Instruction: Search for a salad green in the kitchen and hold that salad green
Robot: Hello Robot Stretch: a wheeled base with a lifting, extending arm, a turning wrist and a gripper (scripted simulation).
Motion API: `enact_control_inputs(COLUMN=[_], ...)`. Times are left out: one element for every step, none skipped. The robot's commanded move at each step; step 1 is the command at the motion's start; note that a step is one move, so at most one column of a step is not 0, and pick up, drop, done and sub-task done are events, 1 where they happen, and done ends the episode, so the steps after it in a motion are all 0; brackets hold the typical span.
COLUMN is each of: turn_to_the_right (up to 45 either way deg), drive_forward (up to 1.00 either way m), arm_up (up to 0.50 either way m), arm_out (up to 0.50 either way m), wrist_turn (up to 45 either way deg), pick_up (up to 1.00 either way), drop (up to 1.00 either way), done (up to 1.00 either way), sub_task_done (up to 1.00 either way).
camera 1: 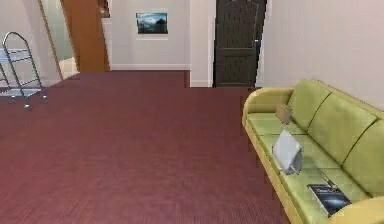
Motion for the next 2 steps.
enact_control_inputs(turn_to_the_right=[-45.0,-24.0], drive_forward=[0.00,0.00], arm_up=[0.00,0.00], arm_out=[0.00,0.00], wrist_turn=[0.0,0.0], pick_up=[0.00,0.00], drop=[0.00,0.00], done=[0.00,0.00], sub_task_done=[0.00,0.00])
